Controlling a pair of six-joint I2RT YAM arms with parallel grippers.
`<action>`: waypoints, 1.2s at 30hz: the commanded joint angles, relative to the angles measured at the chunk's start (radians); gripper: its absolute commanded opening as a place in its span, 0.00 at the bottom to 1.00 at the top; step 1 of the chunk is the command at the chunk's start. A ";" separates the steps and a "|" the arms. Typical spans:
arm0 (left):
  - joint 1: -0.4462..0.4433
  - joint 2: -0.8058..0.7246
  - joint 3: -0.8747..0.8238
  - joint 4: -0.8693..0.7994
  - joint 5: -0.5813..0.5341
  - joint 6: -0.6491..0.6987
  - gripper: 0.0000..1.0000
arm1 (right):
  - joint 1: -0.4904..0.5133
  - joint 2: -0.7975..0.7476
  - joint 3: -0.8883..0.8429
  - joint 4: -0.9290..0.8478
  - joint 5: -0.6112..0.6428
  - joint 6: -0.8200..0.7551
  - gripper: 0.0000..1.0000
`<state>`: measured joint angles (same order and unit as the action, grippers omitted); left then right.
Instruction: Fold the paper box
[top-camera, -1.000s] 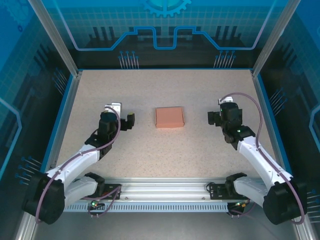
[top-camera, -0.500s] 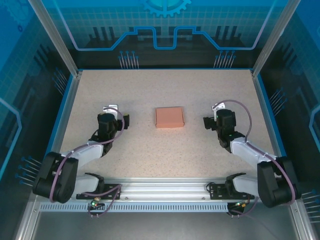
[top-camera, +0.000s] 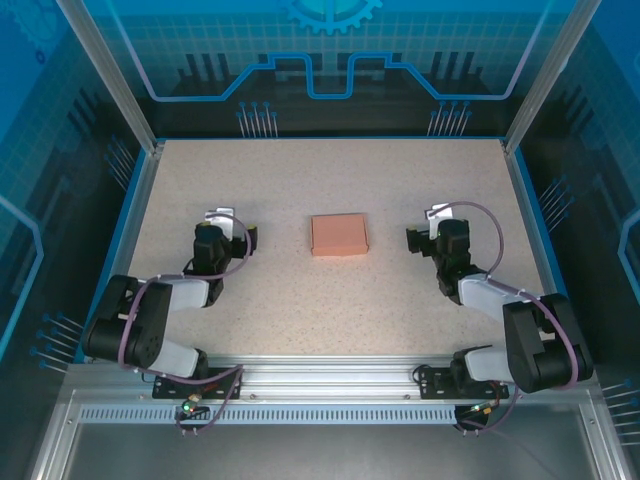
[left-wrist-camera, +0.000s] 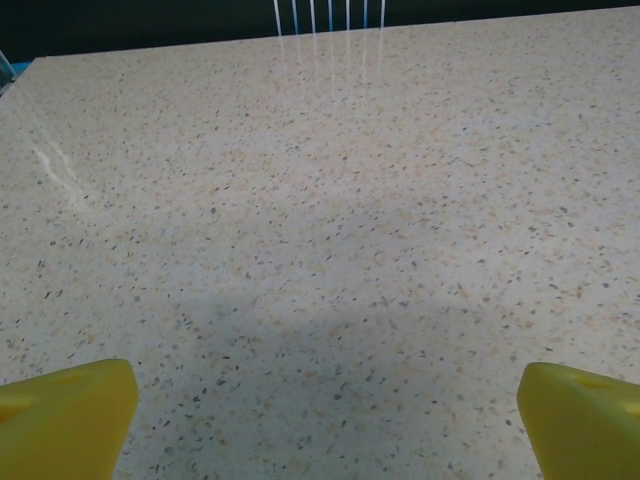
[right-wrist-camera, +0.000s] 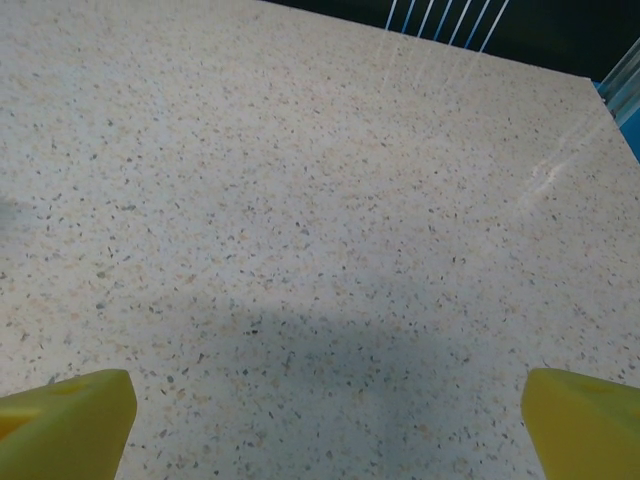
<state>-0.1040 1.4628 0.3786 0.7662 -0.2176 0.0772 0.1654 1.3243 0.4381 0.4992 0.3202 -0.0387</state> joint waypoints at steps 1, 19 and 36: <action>0.048 0.028 0.019 0.069 0.094 -0.035 0.99 | -0.030 0.008 -0.026 0.129 -0.066 -0.003 1.00; 0.087 0.085 0.004 0.145 0.130 -0.066 0.99 | -0.093 0.181 -0.013 0.267 -0.225 0.031 1.00; 0.087 0.084 0.005 0.144 0.130 -0.066 0.99 | -0.099 0.181 -0.011 0.262 -0.239 0.032 1.00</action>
<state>-0.0216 1.5436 0.3798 0.8734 -0.1070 0.0250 0.0776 1.4948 0.4076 0.7277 0.0956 -0.0189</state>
